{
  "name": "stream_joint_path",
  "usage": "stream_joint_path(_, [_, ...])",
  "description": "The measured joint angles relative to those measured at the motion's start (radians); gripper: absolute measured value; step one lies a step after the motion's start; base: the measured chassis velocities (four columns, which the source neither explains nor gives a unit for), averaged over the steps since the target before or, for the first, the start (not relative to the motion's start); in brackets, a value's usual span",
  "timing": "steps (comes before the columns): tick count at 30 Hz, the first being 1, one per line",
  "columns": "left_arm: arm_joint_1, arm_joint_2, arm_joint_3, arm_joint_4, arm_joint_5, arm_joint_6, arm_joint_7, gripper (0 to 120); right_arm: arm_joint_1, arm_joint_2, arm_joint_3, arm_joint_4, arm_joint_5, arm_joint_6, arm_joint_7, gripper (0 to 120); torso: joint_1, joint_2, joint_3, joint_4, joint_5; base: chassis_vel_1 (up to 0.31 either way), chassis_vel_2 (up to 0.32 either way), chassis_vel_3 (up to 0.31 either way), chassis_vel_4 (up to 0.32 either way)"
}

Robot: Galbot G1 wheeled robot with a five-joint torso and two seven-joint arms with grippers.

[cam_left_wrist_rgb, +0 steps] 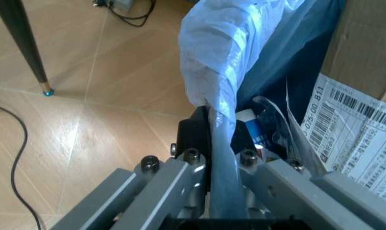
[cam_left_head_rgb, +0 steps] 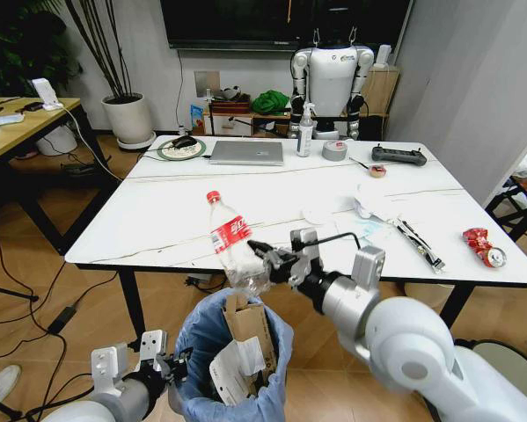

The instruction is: Pick up the trash bin and place the trash from the table into it.

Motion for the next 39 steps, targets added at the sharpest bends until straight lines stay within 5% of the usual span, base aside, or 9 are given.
stream_joint_path(12, [-0.017, 0.017, -0.013, 0.000, -0.068, 0.000, -0.056, 0, -0.210, -0.029, -0.027, -0.026, -0.345, 0.096, -0.284, 0, 0.000, 0.000, 0.000, -0.0003, 0.0000, 0.000, 0.000, 0.000, 0.000])
stream_joint_path(23, [-0.024, 0.027, -0.020, 0.000, -0.083, 0.000, -0.066, 0, -0.288, -0.021, -0.025, -0.073, -0.511, 0.158, -0.373, 0, 0.000, 0.000, 0.000, -0.0003, 0.0000, 0.000, 0.000, 0.000, 0.000])
stream_joint_path(39, [-0.026, 0.031, -0.021, 0.000, -0.090, 0.000, -0.067, 0, -0.287, -0.013, -0.007, -0.084, -0.566, 0.184, -0.407, 54, 0.000, 0.000, 0.000, -0.0003, 0.0000, 0.000, 0.000, 0.000, 0.000])
